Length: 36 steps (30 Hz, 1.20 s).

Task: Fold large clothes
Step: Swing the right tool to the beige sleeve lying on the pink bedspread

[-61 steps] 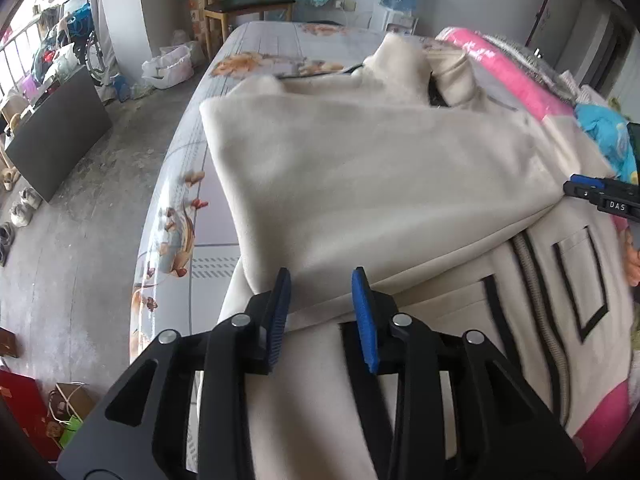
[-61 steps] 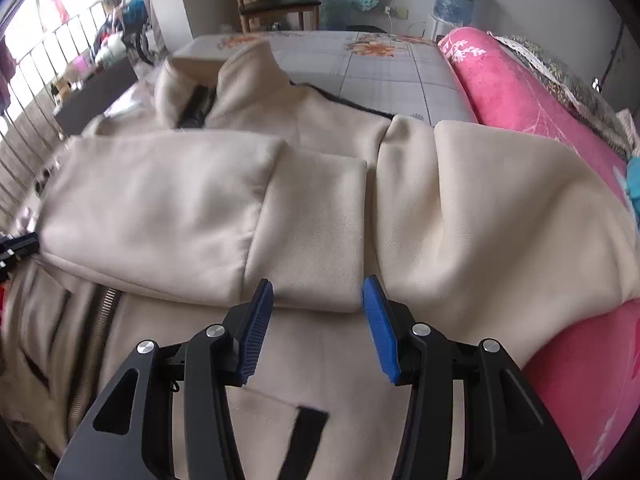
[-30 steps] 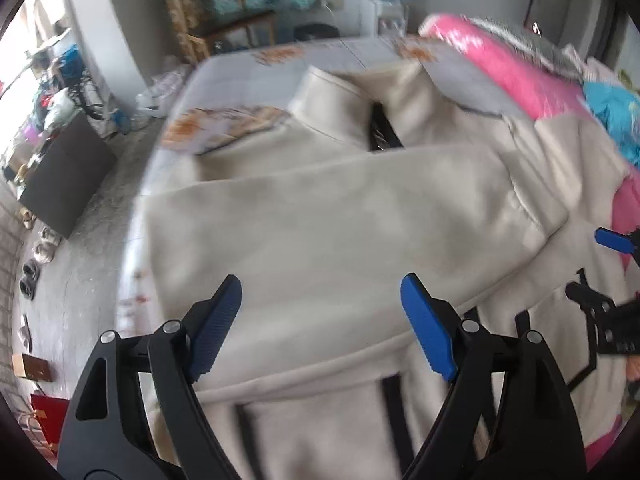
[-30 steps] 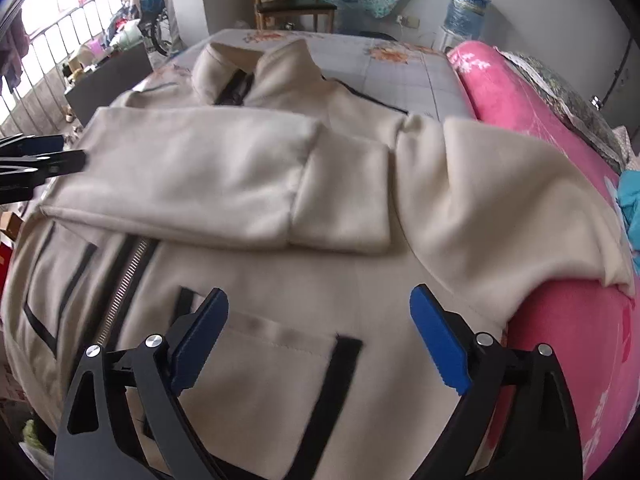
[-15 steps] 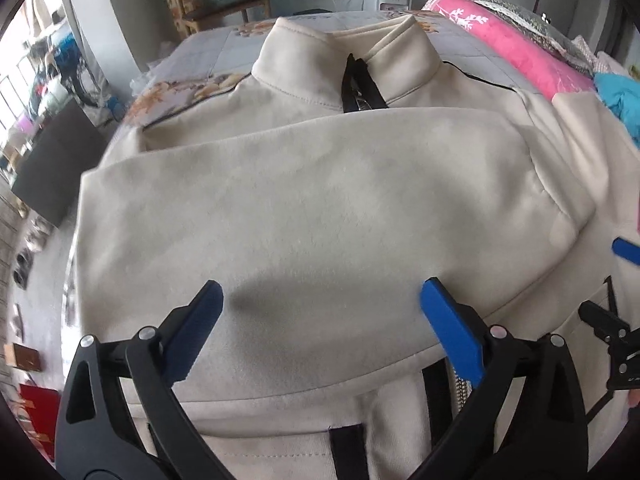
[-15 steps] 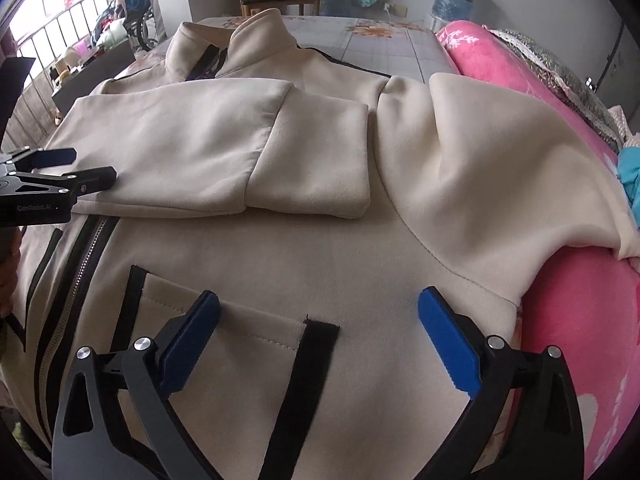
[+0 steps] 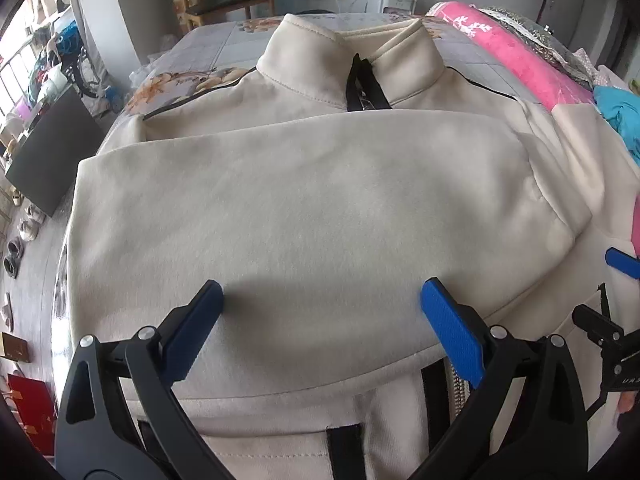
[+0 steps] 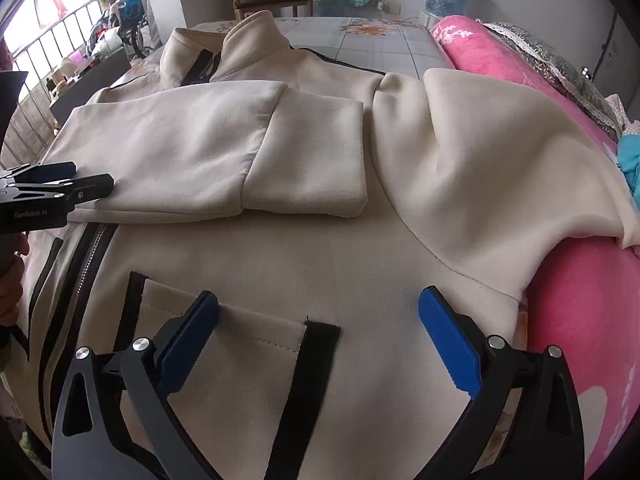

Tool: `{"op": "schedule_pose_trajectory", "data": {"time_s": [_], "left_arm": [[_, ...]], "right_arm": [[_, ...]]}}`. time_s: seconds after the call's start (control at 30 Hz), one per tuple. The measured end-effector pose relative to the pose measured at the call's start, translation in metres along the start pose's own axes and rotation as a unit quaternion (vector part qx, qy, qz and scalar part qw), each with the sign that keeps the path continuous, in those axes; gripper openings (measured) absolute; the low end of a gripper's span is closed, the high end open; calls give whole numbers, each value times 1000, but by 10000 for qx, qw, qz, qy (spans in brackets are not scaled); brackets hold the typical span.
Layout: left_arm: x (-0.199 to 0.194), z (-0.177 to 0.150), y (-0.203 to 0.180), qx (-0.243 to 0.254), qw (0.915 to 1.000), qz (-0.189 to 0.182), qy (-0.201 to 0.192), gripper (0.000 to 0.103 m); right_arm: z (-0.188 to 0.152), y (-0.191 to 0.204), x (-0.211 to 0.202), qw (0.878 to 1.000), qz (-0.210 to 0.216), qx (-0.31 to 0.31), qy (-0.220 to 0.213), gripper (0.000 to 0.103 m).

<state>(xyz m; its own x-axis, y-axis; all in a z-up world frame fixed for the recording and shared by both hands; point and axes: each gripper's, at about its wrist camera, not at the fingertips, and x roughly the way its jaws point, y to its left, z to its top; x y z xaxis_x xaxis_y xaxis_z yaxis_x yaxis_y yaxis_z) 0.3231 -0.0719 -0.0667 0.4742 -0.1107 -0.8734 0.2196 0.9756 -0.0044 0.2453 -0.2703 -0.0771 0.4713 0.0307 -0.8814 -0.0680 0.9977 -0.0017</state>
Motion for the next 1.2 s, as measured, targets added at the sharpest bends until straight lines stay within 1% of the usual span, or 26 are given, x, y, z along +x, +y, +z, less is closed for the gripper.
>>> {"op": "schedule_pose_trajectory", "data": {"time_s": [0.1,0.17,0.23,0.27,0.3,0.33,0.37,0.43,0.5,0.53,0.57,0.6,0.63,0.7,0.73,0.8,0.83,0.87,0.9,0.97,1.03,1.2], "left_arm": [[0,1,1,11,10000,-20,8,97],[0,1,2,31,10000,-29,-8,97],[0,1,2,57,10000,-46,-16,97],[0,1,2,77,10000,-62,-14,97],[-1,0,2,89,9999,-70,-11,97],[-1,0,2,103,9999,-78,-8,97],[-1,0,3,116,9999,-86,-7,97],[-1,0,2,122,9999,-90,-7,97],[-1,0,2,116,9999,-88,-5,97],[-1,0,2,117,9999,-89,-3,97],[-1,0,2,118,9999,-88,3,97],[-1,0,3,123,9999,-88,7,97],[-1,0,3,130,9999,-91,8,97],[-1,0,3,140,9999,-96,4,97],[-1,0,3,142,9999,-97,5,97],[-1,0,4,142,9999,-97,8,97],[-1,0,4,138,9999,-96,14,97],[-1,0,4,136,9999,-95,21,97],[-1,0,3,139,9999,-94,29,97],[0,1,3,144,9998,-96,55,97],[0,1,2,152,9998,-96,72,97],[0,2,2,140,9998,-100,104,97]], "right_arm": [[7,-7,-6,9997,92,182,164,97],[12,-24,-18,9980,281,562,83,97],[16,-49,-32,9946,402,952,-90,97],[18,-68,-41,9918,430,1192,-186,97],[18,-87,-47,9890,382,1409,-245,97],[18,-113,-54,9839,337,1729,-310,97],[18,-130,-58,9796,347,1946,-354,97],[13,-175,-67,9654,388,2531,-500,97],[6,-232,-73,9438,395,3220,-636,97],[4,-246,-73,9377,434,3386,-642,97],[0,-275,-72,9256,537,3692,-639,97],[-3,-290,-71,9180,538,3876,-641,97],[-8,-312,-70,9051,520,4168,-662,97],[-14,-338,-67,8870,568,4522,-746,97],[-18,-354,-65,8748,559,4742,-817,97],[-26,-373,-60,8579,606,5021,-903,96],[-30,-384,-56,8455,644,5216,-946,94],[-33,-390,-53,8380,656,5328,-976,92],[-36,-396,-49,8309,671,5433,-995,91],[-39,-406,-40,8190,647,5609,-1017,85],[-43,-416,-33,8090,689,5732,-1104,82],[-40,-433,-28,8024,582,5793,-1307,76]]}}
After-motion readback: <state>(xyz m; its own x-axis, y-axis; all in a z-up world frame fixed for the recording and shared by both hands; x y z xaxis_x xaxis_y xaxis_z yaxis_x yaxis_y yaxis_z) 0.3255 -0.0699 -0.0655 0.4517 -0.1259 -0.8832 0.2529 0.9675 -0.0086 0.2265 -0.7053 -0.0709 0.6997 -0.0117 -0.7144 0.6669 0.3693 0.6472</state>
